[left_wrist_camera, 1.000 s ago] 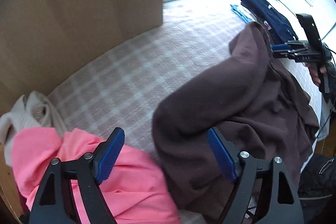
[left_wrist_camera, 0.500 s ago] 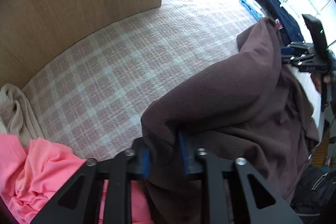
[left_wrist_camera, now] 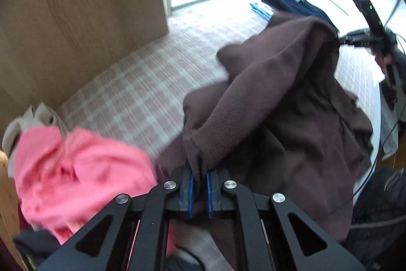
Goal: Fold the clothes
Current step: 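Spread the brown hoodie flat on the blanket with both grippers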
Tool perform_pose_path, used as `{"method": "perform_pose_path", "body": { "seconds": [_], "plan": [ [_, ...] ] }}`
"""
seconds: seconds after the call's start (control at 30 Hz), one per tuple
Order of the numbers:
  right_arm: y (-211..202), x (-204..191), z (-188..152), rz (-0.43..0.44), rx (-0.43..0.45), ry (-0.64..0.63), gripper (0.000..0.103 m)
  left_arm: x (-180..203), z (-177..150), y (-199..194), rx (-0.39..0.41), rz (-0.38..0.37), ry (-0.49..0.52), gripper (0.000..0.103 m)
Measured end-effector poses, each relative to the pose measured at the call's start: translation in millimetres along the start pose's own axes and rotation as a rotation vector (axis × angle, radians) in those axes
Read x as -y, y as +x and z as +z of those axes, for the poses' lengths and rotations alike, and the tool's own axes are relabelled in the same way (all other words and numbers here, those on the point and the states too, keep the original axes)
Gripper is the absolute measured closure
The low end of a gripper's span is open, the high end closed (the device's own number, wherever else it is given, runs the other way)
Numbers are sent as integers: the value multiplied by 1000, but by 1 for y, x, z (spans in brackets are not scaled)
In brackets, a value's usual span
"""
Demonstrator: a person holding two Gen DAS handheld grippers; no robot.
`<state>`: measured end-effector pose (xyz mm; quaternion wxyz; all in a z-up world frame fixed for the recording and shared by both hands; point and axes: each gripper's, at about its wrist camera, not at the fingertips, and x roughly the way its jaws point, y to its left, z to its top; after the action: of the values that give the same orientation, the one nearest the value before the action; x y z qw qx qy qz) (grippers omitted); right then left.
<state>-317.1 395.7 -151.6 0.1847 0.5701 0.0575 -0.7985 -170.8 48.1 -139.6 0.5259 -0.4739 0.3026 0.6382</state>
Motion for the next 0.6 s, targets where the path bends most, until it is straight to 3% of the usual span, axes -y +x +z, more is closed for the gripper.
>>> {"method": "perform_pose_path", "body": {
  "seconds": [0.1, 0.2, 0.37, 0.6],
  "plan": [
    [10, -2, -37, -10, -100, -4, 98, 26, -38, 8, -79, -33, 38, 90],
    [17, -8, -68, -20, -172, -26, 87, 39, -57, 9, -126, -27, 62, 85],
    [-16, -24, -84, -62, -83, -108, 67, 56, -63, -20, -108, 35, 157, 79],
    [-17, -47, -92, -74, -76, -189, 67, 96, -57, -37, -87, 45, 370, 76]
  ]
}}
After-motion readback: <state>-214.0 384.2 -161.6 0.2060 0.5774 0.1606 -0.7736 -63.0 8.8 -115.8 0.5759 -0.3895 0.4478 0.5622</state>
